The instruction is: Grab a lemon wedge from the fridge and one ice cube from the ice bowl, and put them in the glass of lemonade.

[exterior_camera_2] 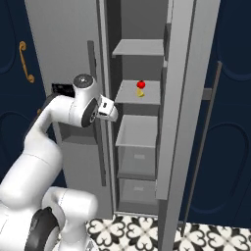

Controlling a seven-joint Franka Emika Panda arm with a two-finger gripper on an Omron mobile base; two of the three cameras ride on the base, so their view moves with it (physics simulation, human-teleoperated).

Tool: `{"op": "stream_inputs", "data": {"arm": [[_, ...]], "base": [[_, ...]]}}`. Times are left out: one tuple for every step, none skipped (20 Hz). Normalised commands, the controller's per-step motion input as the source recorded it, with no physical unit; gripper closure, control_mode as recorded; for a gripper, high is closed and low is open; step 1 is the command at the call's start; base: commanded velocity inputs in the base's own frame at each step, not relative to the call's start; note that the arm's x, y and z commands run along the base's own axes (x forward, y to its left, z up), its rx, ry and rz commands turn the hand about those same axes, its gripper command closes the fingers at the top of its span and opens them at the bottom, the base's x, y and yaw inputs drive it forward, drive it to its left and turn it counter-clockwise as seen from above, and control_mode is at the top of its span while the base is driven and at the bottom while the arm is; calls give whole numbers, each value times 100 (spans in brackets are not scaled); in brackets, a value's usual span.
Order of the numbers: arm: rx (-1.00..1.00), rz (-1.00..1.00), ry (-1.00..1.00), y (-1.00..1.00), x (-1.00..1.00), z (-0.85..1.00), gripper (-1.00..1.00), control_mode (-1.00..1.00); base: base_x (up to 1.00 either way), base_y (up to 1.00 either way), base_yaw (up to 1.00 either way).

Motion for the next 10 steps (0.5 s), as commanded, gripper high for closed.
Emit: {"op": "stream_inputs", "data": {"arm": [[35,17,2,71,-55,0,-100,-100],[15,12,0,57,-91,46,-100,-100],[0,9,3,41,-100,82,-100,-100],[0,5,2,26,-100,81,-100,-100],[0,4,2,24,-100,86,-100,-100],[0,3,5,38,-100,91,-100,-100],[0,1,8,38,-100,84,-100,-100],[0,0,11,36,-100,68,-100,-100],[0,0,5,11,-100,45,-100,-100],[0,0,1,0,-100,36,-100,-100]], "base": [[0,0,0],[0,0,0],[0,0,0],[0,0,0],[0,0,0],[0,0,0],[0,0,0],[0,0,0],[0,0,0],[0,0,0]]}}
